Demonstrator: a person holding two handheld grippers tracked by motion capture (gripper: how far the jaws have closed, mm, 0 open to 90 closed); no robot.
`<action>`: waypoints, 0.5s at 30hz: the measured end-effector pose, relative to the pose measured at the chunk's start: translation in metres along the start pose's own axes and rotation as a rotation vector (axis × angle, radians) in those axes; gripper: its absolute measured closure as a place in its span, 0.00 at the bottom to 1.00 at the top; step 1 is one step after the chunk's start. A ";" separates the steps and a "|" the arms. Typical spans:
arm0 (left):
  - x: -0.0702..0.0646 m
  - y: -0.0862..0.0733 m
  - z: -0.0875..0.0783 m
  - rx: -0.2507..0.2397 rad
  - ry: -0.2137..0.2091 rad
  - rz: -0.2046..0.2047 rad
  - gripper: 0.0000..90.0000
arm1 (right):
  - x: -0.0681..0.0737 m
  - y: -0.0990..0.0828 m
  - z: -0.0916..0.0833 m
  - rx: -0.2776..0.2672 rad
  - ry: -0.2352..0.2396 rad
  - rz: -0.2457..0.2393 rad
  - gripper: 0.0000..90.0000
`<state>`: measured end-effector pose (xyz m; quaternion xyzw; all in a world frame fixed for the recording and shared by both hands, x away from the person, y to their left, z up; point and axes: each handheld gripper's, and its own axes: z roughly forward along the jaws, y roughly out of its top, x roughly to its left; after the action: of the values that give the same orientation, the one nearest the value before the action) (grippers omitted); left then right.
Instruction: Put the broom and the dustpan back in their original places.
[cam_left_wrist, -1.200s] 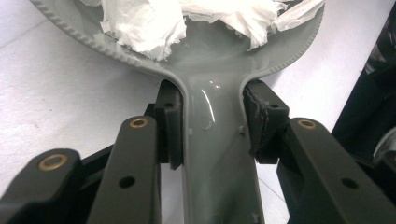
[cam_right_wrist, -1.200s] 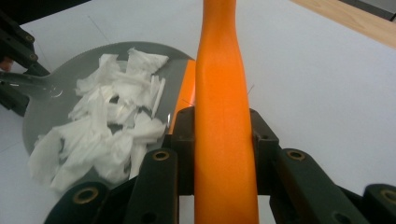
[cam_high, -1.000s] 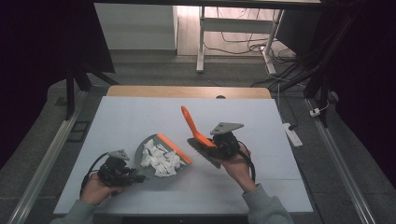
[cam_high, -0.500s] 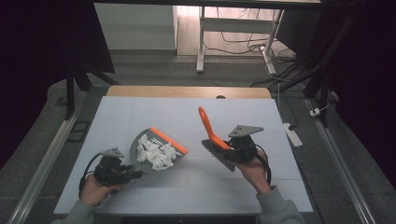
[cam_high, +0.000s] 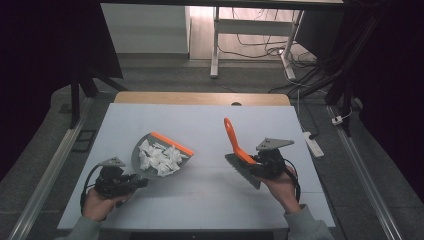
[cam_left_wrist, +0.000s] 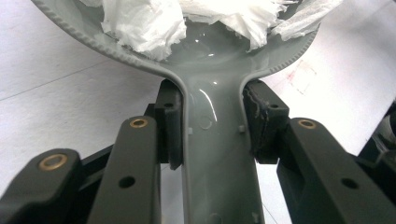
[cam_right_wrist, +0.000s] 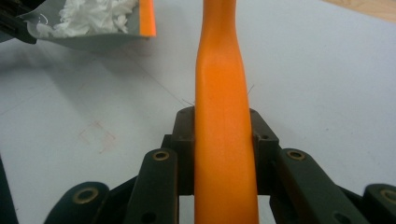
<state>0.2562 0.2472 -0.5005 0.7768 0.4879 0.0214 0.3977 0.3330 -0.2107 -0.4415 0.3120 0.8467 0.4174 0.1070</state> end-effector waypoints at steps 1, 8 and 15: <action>0.001 -0.001 0.000 -0.002 0.005 -0.009 0.68 | 0.000 -0.001 0.000 0.002 0.002 0.001 0.78; 0.006 -0.006 -0.001 -0.023 0.054 -0.077 0.68 | 0.000 -0.010 -0.003 0.019 0.007 0.016 0.78; 0.006 -0.008 0.001 -0.054 0.100 -0.148 0.68 | -0.001 -0.023 -0.009 0.042 0.014 0.033 0.78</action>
<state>0.2538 0.2529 -0.5083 0.7257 0.5623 0.0440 0.3941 0.3201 -0.2278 -0.4537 0.3248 0.8508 0.4036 0.0876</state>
